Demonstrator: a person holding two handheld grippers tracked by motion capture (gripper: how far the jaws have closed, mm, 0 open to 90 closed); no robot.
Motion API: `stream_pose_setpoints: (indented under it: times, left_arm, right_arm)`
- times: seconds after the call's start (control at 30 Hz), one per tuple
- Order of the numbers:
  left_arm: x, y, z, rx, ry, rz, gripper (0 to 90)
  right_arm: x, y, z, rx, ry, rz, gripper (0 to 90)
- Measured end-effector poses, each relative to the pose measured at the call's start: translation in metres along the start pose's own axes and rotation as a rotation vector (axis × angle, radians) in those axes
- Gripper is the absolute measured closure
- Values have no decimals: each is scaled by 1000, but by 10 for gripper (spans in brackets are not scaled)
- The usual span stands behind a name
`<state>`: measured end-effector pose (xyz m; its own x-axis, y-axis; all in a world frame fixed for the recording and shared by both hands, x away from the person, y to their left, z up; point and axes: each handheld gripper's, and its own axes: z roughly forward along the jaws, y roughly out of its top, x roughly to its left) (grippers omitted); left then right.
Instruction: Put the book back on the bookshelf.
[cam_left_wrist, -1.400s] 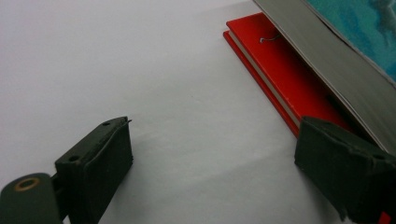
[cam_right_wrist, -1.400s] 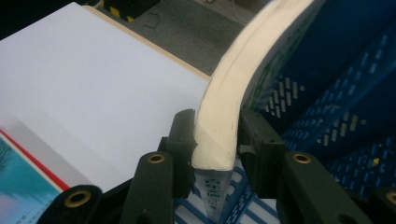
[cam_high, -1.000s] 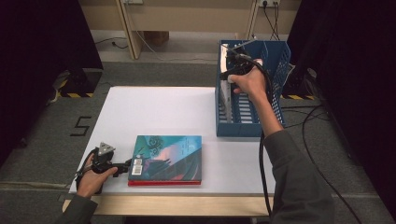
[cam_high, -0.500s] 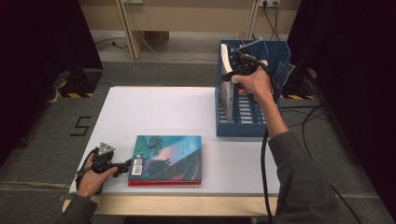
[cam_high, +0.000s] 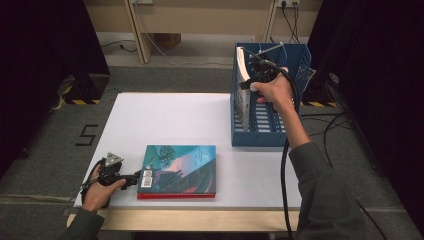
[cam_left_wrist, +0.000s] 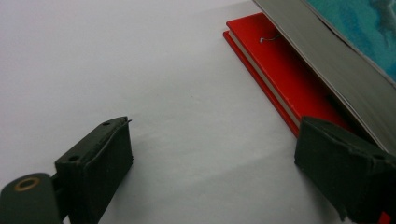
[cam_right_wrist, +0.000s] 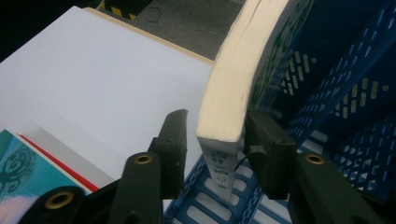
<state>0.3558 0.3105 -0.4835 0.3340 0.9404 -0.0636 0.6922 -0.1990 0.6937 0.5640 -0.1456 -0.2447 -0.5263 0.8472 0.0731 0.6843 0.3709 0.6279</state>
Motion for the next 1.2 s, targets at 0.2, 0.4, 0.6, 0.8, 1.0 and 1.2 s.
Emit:
stream_pose_setpoints:
  times: [0.2,0.4,0.6,0.8,1.0,1.2]
  left_arm:
    - [0,0,0,0,0,2,99]
    - [0,0,0,0,0,2,99]
    - [0,0,0,0,0,2,99]
    - [0,0,0,0,0,1,99]
    - [0,0,0,0,0,2,99]
    - [0,0,0,0,0,2,99]
  right_arm:
    - [1,1,2,-26,19,69,665]
    - [5,4,5,-34,34,120,654]
    - [16,8,9,-42,32,119,614]
    - [16,8,9,-28,35,112,536]
    - [14,6,10,-23,32,101,480]
    - [11,5,8,-24,33,95,444]
